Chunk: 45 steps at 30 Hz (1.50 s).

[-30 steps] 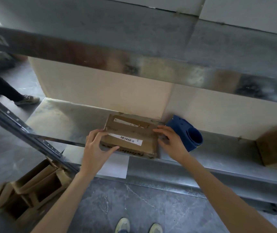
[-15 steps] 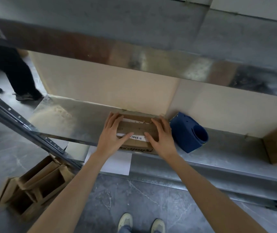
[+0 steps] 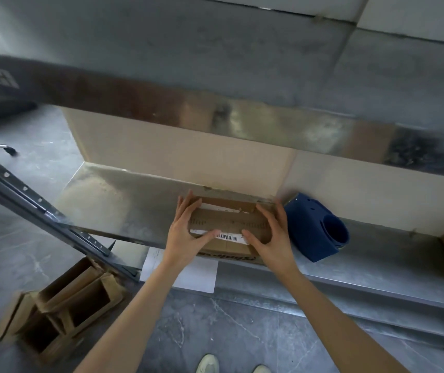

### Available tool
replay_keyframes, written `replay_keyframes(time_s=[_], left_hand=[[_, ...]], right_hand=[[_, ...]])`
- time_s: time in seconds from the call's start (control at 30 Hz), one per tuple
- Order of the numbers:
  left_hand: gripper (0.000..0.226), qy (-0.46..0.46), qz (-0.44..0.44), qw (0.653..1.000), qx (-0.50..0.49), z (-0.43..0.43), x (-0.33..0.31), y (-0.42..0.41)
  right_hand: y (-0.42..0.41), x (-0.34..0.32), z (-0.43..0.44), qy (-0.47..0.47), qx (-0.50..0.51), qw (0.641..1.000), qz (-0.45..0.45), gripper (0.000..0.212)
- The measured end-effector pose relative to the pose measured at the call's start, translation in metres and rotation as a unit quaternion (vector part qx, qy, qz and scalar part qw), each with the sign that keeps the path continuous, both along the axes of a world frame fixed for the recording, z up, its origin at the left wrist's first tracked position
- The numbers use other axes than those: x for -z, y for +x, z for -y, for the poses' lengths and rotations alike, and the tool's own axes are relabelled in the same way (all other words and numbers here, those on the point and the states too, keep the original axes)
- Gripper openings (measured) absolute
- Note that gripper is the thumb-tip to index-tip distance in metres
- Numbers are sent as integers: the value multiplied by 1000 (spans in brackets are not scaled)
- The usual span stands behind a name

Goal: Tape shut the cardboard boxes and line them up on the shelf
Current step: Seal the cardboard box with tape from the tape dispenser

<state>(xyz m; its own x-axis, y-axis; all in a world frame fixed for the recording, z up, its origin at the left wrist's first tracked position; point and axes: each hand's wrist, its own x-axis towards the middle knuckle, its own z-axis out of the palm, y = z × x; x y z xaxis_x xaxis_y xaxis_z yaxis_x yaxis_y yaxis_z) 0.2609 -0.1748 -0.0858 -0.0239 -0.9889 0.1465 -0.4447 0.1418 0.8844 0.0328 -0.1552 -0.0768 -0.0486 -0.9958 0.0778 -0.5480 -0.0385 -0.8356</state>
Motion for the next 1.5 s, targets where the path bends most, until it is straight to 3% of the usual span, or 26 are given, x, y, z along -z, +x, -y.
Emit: replay_keyframes(time_s=[0.17, 0.37, 0.57, 0.7, 0.93, 1.1, 1.27, 1.5], left_hand=[[77, 7, -10, 1000, -14, 3, 5, 0], [78, 15, -4, 1000, 1, 3, 3, 2], [76, 3, 4, 1000, 24, 1, -6, 12], [75, 2, 4, 1000, 15, -8, -8, 29], [104, 45, 10, 997, 57, -31, 10, 33], [100, 42, 31, 998, 45, -25, 12, 36], [92, 36, 21, 999, 14, -25, 4, 38], [88, 3, 28, 1000, 9, -23, -29, 42]], right_hand=[[1, 0, 4, 62, -13, 998, 11, 72], [0, -3, 5, 67, -26, 997, -7, 73], [4, -8, -8, -27, 54, 998, -34, 67], [4, -6, -21, -17, 47, 998, -30, 69], [8, -3, -24, 43, 59, 997, -37, 70], [14, -7, -28, 47, 112, 988, -95, 77], [19, -17, -33, 40, 68, 996, -43, 80], [23, -45, -34, 9, 55, 998, -39, 78]])
